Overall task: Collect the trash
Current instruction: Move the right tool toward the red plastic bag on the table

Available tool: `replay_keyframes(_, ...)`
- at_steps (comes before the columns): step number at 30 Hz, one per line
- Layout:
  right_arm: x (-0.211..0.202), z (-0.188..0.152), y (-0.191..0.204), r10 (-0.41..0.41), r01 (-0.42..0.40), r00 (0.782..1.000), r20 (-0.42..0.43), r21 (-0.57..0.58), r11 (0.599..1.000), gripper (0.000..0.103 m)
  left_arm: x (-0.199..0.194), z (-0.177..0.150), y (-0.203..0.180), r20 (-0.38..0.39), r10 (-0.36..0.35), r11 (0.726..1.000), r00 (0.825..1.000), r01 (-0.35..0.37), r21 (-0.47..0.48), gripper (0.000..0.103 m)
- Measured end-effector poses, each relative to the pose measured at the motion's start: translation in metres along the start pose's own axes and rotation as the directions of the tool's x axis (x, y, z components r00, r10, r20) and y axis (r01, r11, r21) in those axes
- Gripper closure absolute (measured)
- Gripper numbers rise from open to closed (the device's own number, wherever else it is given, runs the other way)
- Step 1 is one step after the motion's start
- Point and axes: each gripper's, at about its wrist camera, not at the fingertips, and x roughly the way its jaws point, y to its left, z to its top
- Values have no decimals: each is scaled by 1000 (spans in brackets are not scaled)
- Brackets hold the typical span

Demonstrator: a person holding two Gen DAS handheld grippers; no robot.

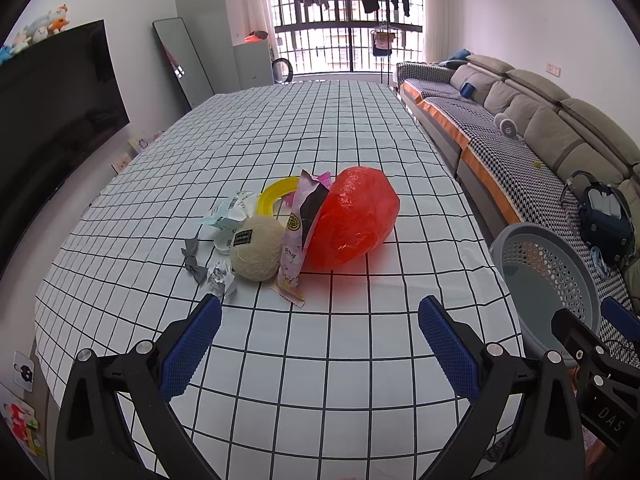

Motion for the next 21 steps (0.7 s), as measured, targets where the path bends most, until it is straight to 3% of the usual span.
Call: replay_keyframes(21, -2, -3, 8, 4, -4, 1000, 12, -7, 1000, 16, -2, -7, 3, -1, 4, 1000, 1000, -4, -5, 6)
